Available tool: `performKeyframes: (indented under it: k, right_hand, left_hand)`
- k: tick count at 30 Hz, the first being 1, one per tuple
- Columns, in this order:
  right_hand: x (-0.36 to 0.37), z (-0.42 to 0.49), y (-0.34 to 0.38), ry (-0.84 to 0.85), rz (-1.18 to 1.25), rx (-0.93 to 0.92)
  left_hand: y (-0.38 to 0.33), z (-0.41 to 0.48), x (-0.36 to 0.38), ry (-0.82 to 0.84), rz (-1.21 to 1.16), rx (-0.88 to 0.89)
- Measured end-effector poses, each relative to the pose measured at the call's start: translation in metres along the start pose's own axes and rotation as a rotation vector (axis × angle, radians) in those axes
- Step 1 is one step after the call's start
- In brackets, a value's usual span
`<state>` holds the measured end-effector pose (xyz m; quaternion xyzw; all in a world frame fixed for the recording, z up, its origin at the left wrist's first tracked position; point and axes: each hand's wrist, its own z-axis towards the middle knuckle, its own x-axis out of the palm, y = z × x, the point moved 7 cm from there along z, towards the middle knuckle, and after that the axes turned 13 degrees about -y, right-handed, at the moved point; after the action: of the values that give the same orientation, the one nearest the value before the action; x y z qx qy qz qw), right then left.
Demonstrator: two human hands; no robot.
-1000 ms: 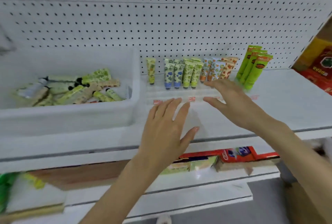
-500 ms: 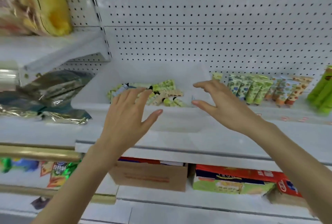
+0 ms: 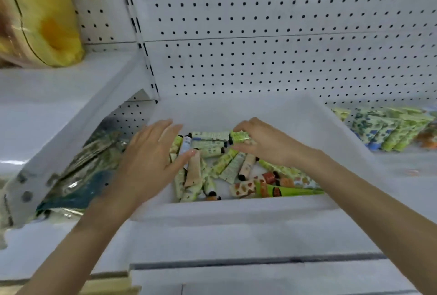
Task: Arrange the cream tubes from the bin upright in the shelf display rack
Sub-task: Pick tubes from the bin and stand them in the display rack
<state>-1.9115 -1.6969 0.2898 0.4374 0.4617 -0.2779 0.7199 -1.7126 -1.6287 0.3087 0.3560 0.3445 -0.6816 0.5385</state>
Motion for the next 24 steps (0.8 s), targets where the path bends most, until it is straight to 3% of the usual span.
performKeyframes:
  k: [5, 11, 19, 24]
  right_hand:
    - [0.034, 0.038, 0.002, 0.244, -0.138, -0.023]
    - [0.064, 0.058, -0.020, 0.348, -0.047, 0.012]
    - [0.083, 0.057, -0.033, 0.336, -0.167, -0.042]
    - [0.084, 0.055, -0.039, 0.330, -0.042, -0.009]
  left_hand:
    - [0.020, 0.004, 0.026, 0.189, -0.057, -0.105]
    - [0.024, 0.003, 0.029, 0.189, -0.119, -0.164]
    - [0.024, 0.003, 0.032, 0.219, -0.105, -0.148]
    - [0.024, 0.003, 0.032, 0.224, -0.130, -0.162]
